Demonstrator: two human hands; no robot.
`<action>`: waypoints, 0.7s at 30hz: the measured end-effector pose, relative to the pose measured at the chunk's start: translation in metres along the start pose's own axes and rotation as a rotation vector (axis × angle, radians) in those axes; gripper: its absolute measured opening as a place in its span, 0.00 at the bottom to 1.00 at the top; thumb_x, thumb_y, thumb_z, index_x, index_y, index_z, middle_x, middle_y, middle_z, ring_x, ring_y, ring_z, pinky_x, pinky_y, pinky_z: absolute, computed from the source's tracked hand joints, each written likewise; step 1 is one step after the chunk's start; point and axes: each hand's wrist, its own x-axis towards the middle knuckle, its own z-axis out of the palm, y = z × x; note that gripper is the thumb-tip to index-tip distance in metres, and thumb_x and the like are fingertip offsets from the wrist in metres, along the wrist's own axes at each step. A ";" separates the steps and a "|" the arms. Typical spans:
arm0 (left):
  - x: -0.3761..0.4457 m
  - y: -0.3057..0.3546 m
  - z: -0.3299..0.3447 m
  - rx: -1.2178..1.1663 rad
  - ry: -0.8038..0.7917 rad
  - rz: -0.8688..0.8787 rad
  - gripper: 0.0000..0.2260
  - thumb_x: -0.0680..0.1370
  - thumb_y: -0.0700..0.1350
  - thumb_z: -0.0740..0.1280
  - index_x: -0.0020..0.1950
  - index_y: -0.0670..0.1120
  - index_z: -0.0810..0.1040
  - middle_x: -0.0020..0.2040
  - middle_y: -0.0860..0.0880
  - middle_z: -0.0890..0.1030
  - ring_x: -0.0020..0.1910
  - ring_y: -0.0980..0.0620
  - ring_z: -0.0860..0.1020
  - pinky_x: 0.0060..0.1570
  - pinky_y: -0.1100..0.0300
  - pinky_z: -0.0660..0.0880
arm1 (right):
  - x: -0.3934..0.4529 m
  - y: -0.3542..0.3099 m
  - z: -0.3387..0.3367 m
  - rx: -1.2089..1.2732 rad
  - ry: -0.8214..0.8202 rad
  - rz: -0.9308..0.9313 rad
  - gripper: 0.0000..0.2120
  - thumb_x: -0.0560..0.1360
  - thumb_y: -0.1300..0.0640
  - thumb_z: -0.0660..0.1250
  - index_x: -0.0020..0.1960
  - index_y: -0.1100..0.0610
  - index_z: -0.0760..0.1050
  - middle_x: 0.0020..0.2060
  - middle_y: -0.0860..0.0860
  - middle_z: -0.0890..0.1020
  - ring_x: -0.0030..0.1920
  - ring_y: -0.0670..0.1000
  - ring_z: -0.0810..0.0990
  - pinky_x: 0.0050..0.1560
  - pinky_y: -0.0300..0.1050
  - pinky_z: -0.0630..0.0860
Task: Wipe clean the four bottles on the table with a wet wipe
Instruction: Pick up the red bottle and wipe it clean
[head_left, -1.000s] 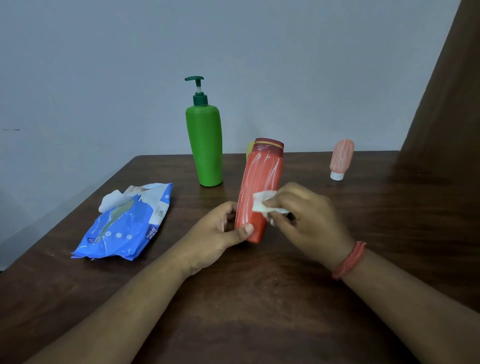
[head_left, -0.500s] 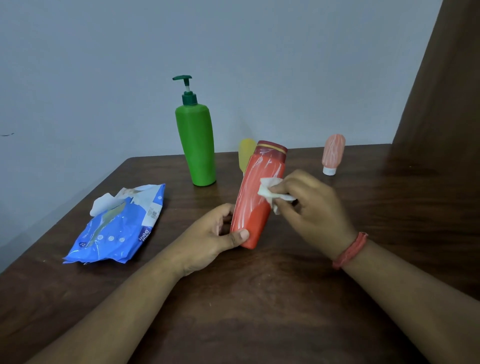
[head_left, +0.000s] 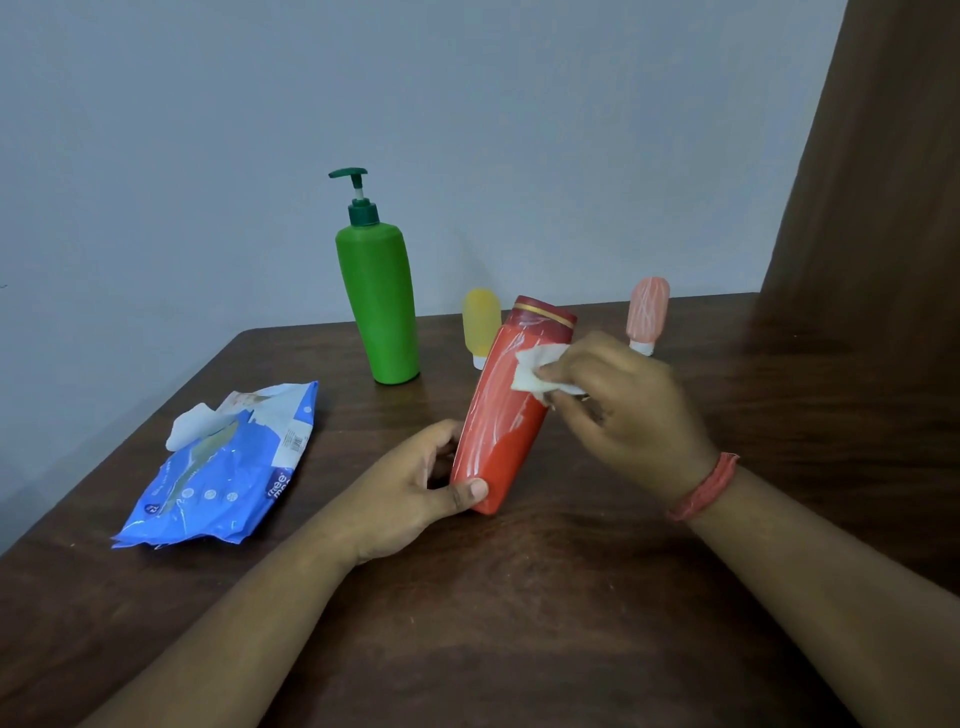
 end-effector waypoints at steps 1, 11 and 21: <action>0.000 0.000 0.000 0.003 0.002 0.003 0.28 0.71 0.66 0.75 0.68 0.62 0.73 0.68 0.57 0.78 0.69 0.53 0.75 0.70 0.45 0.71 | 0.000 0.001 -0.001 -0.011 0.003 0.006 0.09 0.78 0.55 0.67 0.53 0.58 0.82 0.47 0.51 0.82 0.48 0.49 0.80 0.48 0.44 0.79; 0.001 0.000 0.000 0.049 0.002 0.016 0.27 0.71 0.65 0.74 0.68 0.63 0.73 0.68 0.57 0.78 0.69 0.54 0.75 0.70 0.45 0.71 | 0.004 0.004 -0.007 0.004 0.138 0.124 0.07 0.77 0.60 0.68 0.53 0.61 0.82 0.48 0.54 0.82 0.48 0.52 0.80 0.46 0.52 0.80; 0.001 0.002 0.002 0.098 -0.006 0.011 0.26 0.73 0.60 0.74 0.69 0.59 0.72 0.65 0.57 0.79 0.67 0.56 0.76 0.69 0.51 0.73 | 0.007 -0.001 -0.014 -0.126 0.048 0.026 0.08 0.77 0.59 0.70 0.55 0.60 0.82 0.49 0.54 0.82 0.47 0.53 0.81 0.44 0.50 0.81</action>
